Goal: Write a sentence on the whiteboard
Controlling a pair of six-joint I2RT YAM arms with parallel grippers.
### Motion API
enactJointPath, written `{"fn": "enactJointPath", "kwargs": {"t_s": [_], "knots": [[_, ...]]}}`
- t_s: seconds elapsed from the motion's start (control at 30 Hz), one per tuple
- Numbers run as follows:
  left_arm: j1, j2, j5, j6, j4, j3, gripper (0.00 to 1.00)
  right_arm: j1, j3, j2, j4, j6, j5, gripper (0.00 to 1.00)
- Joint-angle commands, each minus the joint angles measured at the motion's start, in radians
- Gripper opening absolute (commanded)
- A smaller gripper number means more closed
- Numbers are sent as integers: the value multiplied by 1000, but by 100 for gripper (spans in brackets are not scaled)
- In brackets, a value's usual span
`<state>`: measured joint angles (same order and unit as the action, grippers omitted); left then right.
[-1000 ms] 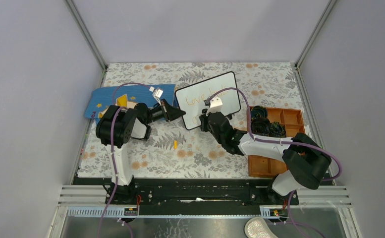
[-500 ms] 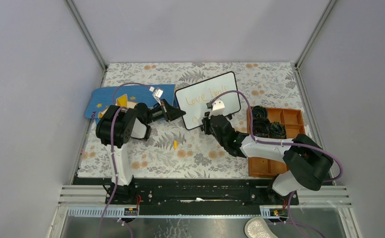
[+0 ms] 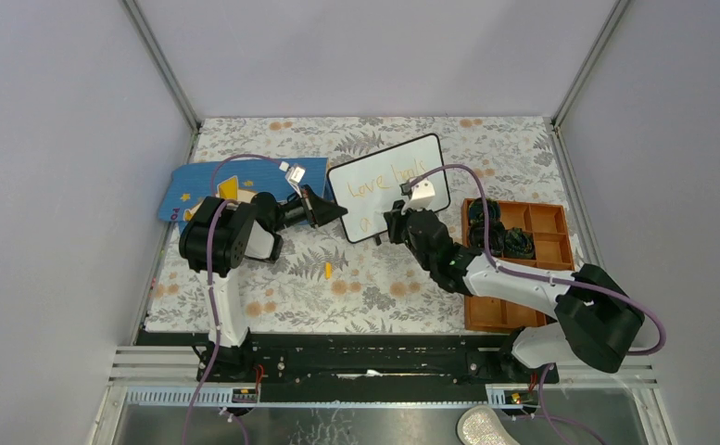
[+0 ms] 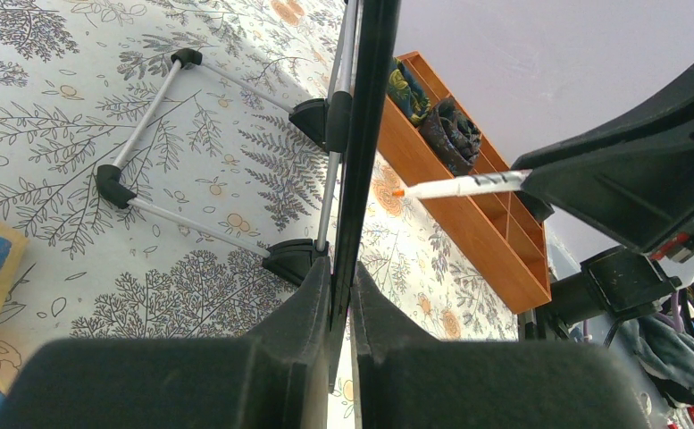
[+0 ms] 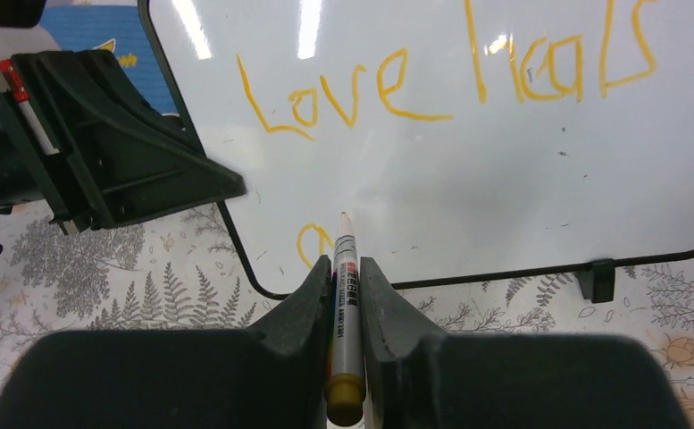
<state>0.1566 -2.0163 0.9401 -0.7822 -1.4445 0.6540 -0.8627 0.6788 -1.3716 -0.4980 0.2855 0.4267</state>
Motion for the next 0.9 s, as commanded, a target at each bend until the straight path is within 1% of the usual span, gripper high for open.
{"fn": "enactJointPath", "kwargs": {"t_s": [0.0,0.2,0.37,0.87], "knots": [[12,8,19,-1,65,-10,0,26,57,9,-28,8,3,0],[12,8,19,0,65,-10,0,27,74,-23,-67,7,-44,0],[13,8,19,1,67,-10,0,27,98,-55,-52,10,-64,0],[14,5,19,3,72,-9,0,27,122,-112,-28,22,-32,0]]}}
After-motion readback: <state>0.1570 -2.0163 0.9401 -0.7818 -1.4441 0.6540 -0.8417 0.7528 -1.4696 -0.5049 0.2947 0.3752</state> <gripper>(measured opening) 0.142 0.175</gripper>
